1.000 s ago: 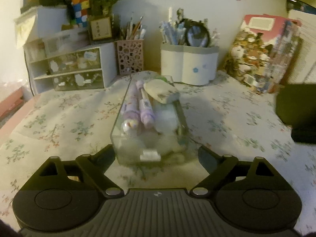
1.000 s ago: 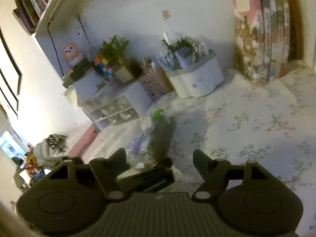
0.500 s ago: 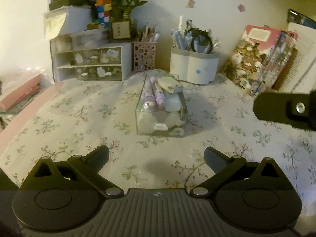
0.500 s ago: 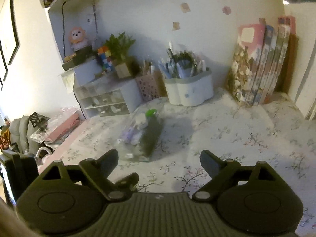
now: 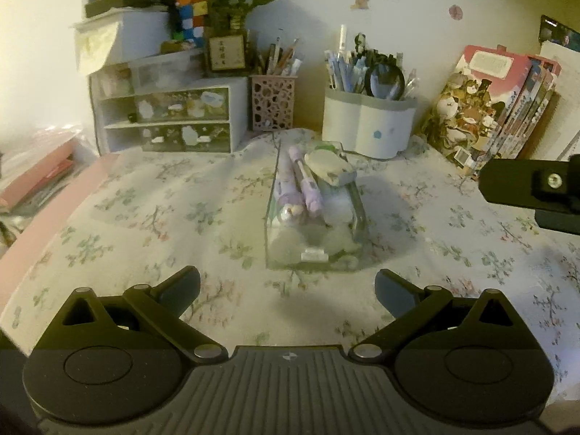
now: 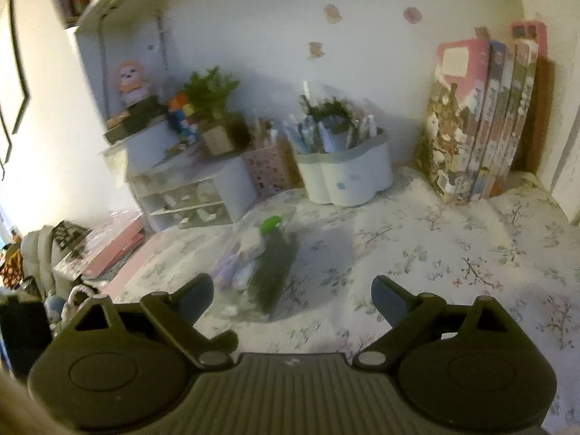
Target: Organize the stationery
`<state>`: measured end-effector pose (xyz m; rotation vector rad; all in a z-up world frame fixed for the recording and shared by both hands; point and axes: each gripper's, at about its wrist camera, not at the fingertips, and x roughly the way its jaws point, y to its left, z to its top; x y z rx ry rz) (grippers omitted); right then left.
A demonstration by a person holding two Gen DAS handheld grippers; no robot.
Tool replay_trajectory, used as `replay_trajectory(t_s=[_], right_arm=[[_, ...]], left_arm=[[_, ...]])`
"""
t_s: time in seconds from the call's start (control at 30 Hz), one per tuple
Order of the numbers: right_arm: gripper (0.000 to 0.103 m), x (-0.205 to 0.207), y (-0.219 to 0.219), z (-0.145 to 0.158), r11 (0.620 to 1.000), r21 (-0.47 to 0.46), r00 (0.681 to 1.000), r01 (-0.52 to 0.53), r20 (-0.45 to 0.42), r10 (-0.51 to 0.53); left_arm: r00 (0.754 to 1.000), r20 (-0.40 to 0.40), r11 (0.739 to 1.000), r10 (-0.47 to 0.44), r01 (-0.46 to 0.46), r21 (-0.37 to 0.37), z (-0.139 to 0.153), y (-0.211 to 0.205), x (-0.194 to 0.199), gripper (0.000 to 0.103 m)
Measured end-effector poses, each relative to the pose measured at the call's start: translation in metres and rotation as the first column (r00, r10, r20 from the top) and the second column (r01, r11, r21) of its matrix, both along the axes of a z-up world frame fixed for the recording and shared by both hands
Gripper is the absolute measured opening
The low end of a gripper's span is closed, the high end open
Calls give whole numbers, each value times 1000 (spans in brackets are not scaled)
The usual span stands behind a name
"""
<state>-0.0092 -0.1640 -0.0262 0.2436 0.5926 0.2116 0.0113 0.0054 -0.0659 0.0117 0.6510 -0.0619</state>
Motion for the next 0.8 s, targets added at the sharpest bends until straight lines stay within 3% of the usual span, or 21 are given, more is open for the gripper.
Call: replay_trajectory(t_s=[0.2,0.4,0.57,0.8], right_arm=[[73,9,1,-7,1000,5,1000,-2,-31,2],[74,-16,-2,7,1000,19,1000,-21,14,21],[74,-27,5,11,998,-43,999,-37,28,38],[74,-33,-1,10,999,-44,999,-30,18,31]], left_arm=[[1000,-12,1000,-3,3,-10,-3,4,6,98],[1000,10,1000,-18,18,0,8,2,-11,98],[998,35,998,-44,43,35,20,-8,-23,98],[998,37,997,-59,57,49,29,-18,-30,98]])
